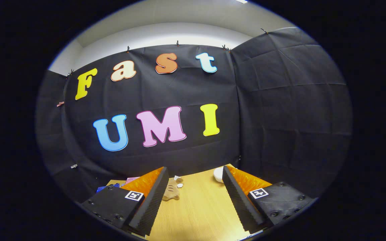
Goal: Open the storage box then place both shoes into the box .Put the left shoe in first, then the right shoe, with the right side of both shoes facing outward in a uniform manner.
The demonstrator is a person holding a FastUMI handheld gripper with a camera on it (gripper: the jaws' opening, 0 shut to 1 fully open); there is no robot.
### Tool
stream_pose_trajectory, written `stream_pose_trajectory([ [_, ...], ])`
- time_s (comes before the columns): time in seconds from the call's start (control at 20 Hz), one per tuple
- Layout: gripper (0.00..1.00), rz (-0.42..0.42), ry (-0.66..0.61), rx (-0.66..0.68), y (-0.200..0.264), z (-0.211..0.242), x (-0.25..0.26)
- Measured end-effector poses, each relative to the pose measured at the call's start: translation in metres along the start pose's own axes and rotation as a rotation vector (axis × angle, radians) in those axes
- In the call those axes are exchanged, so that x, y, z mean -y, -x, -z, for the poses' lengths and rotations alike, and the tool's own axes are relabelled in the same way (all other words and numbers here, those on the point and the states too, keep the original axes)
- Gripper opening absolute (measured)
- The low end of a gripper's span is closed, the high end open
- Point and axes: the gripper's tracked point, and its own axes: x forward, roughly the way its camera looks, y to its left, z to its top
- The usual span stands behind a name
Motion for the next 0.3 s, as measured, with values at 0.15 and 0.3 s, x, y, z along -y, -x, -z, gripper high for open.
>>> stream_pose_trajectory([
  [0.15,0.98,0.023,0.062,-0.042,-0.006,0.026,0.012],
  [0.3,0.98,0.034,0.091,-0.058,-0.011,0.037,0.015],
])
